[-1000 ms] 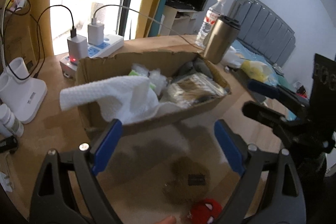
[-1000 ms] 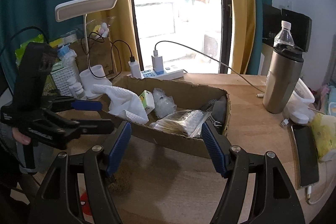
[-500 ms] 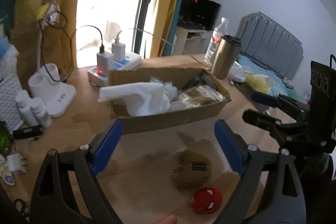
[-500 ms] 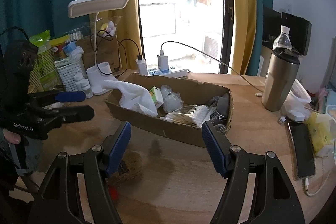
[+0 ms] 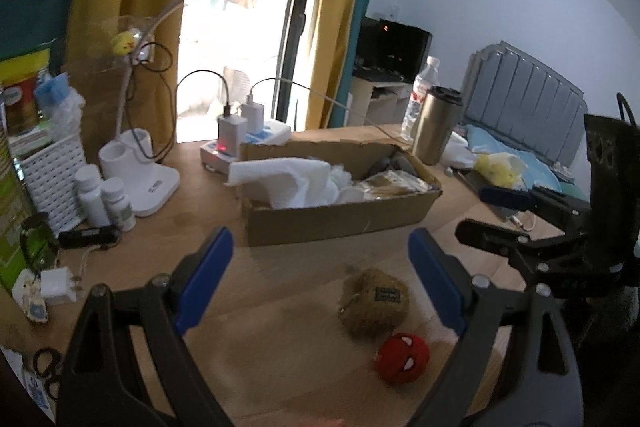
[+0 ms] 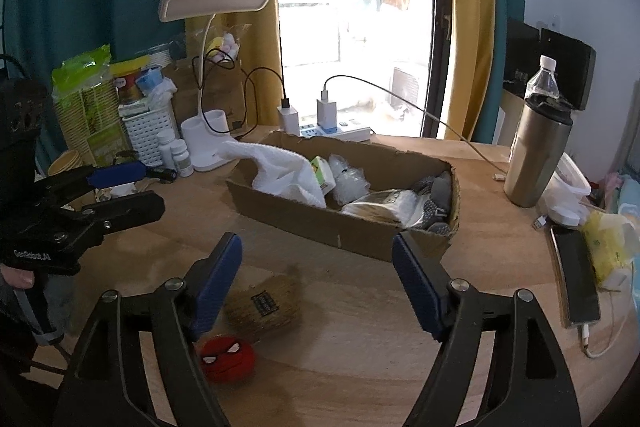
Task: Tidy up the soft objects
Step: 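Move both grippers back toward the brown pouch and red plush ball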
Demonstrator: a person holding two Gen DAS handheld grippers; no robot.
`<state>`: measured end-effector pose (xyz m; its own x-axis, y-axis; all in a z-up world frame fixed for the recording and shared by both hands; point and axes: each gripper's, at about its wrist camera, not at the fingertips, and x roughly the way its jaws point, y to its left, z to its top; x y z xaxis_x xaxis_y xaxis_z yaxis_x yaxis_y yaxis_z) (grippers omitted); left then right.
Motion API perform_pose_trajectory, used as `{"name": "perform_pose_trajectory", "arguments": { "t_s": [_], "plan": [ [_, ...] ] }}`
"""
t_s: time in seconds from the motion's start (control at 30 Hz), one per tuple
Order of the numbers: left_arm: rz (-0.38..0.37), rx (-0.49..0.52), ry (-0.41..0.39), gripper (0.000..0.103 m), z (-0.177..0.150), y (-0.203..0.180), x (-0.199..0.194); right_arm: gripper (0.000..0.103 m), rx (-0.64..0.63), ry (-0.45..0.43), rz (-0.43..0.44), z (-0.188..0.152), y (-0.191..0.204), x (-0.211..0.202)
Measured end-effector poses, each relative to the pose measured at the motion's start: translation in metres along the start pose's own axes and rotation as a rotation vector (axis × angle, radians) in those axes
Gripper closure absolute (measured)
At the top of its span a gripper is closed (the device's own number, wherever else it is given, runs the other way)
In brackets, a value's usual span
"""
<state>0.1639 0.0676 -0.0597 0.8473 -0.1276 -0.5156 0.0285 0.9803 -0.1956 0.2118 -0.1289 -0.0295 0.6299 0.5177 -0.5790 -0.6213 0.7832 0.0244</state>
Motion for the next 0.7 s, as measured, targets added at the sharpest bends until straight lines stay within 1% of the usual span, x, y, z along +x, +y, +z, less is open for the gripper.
{"name": "perform_pose_trajectory", "arguments": {
  "t_s": [0.33, 0.47, 0.7],
  "plan": [
    [0.026, -0.039, 0.012, 0.013, -0.029, 0.016, -0.014, 0.022, -0.02, 0.059, 0.027, -0.018, 0.025, 0.015],
    [0.029, -0.063, 0.014, 0.013, -0.038, 0.025, -0.018, 0.022, -0.023, 0.087, 0.039, -0.026, 0.033, 0.026],
    [0.06, -0.1, 0.03, 0.013, -0.049, 0.045, -0.019, 0.022, -0.026, 0.133, 0.061, -0.036, 0.044, 0.048]
  ]
}}
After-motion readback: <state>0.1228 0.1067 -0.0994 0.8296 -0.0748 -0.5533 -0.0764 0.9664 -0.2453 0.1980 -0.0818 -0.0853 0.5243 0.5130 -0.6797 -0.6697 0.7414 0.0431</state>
